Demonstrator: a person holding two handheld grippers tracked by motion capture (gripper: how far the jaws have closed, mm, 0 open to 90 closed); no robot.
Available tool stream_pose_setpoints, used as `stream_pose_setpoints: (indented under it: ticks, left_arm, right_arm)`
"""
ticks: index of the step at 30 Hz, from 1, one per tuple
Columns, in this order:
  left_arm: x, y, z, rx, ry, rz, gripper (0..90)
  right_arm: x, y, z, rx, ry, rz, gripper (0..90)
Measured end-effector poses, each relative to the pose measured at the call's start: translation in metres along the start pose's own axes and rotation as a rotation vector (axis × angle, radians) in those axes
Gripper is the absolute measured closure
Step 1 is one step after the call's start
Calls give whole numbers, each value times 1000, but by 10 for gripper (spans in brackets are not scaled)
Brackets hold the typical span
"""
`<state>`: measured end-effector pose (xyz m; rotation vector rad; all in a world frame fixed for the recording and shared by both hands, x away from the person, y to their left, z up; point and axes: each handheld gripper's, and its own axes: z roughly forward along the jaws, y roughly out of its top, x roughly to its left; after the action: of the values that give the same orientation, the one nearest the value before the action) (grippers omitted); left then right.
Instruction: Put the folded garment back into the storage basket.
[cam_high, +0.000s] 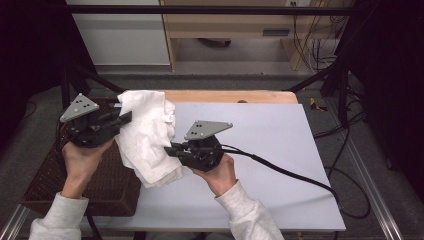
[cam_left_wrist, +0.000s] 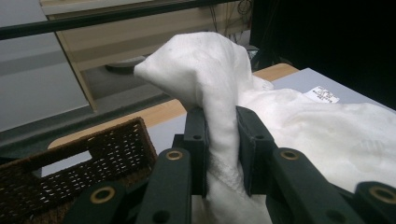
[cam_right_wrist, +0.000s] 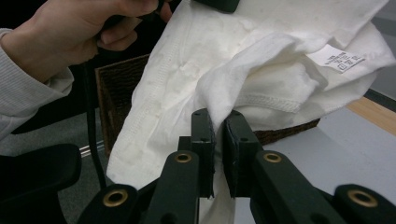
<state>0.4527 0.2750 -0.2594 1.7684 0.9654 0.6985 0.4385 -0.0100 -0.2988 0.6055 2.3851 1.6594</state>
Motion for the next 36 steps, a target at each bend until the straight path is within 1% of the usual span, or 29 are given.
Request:
stream_pose_setpoints:
  ticks: [10,14,20,21,22,24,32,34,36]
  left_arm:
    - [13,-1,-9,-6,38,-9,756]
    - [23,-3,-15,-11,58,-23,755]
    - [33,-4,-23,-19,85,-33,754]
    - [33,-4,-23,-19,85,-33,754]
    - [37,-4,-26,-22,94,-42,754]
    - [41,-5,-28,-23,103,-45,754]
    - [54,-12,-34,-29,137,-71,754]
    - [55,-13,-34,-29,141,-73,753]
    - [60,-14,-35,-23,155,-74,753]
  right_arm:
    - [3,8,19,-6,12,7,841]
    - [5,11,26,-10,17,7,841]
    - [6,17,38,-16,22,8,841]
    - [6,17,38,-16,22,8,841]
    - [7,19,43,-19,23,11,841]
    - [8,21,47,-20,23,11,841]
    - [11,28,63,-8,26,-6,841]
    - [11,29,65,-6,26,-7,841]
    - [11,30,71,-3,28,-3,841]
